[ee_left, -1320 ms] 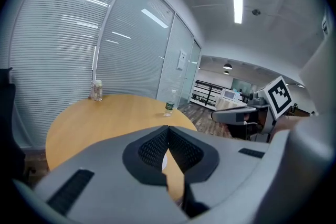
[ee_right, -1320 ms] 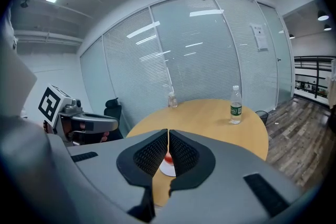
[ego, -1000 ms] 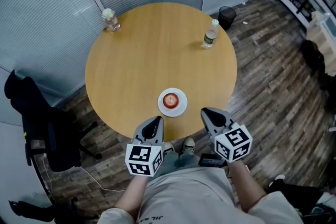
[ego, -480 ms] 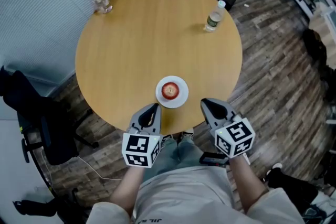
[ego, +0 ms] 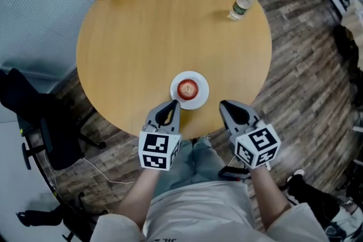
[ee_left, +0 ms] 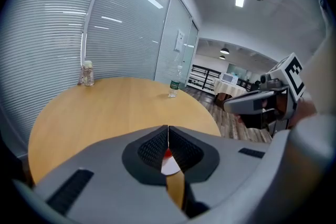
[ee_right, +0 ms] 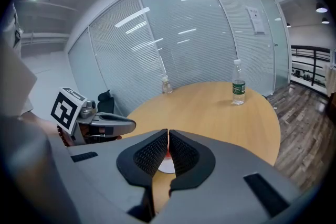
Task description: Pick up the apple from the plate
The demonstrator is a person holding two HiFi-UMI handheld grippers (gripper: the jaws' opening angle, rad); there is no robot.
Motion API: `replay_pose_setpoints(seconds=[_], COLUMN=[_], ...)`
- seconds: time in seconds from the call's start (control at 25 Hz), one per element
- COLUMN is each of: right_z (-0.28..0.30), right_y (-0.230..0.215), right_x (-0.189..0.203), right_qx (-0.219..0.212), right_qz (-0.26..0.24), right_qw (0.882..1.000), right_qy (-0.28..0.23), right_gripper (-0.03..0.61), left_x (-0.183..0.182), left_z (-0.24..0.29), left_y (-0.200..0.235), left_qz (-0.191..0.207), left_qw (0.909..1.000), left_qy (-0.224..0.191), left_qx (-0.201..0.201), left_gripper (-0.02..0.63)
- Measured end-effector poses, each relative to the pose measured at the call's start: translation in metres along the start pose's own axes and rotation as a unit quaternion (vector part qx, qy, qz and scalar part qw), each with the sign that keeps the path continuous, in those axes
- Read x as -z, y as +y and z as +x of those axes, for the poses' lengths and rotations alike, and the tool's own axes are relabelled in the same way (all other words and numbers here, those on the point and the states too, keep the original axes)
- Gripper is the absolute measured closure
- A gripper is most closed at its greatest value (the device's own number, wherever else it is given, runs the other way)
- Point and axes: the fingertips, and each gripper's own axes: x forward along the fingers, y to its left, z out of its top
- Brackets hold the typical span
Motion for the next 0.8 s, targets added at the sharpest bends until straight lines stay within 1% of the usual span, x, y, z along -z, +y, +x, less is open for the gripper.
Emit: replay_pose_setpoints(seconds=[0.08, 0.16, 0.28, 0.4, 0.6, 0.8], right_z=[0.005, 0.009, 0.014, 0.017, 0.022, 0.024], right_y=[-0.001, -0.003, -0.004, -0.007, -0.013, -0.019], right_x=[0.004, 0.008, 0.013, 0.018, 0.023, 0.03], right_qx=[-0.002, -0.003, -0.005, -0.006, -0.006, -0.002], right_qz=[0.004, 0.008, 0.012, 0.017, 0.024, 0.03], right_qw=[1.0, 1.0, 1.0, 1.0, 0.999, 0.999], right_qy=[0.004, 0.006, 0.01, 0.015, 0.021, 0.027], right_gripper=[0.546, 0.546, 0.548, 0.548, 0.546, 0.548], left_x=[0.006, 0.011, 0.018, 0.027, 0.04, 0.056], left_z=[0.008, 0.016, 0.028, 0.041, 0.063, 0.082], left_y=[0.002, 0.002, 0.001, 0.001, 0.005, 0.011], left_qz=[0.009, 0.013, 0.016, 0.019, 0.02, 0.029], left_qw=[0.9999, 0.9998, 0.9994, 0.9988, 0.9979, 0.9964], left_qy=[0.009, 0.014, 0.023, 0.037, 0.056, 0.078], left_qx=[0.001, 0.006, 0.019, 0.026, 0.026, 0.018], left_gripper=[0.591, 0.523, 0.439, 0.371, 0.289, 0.254])
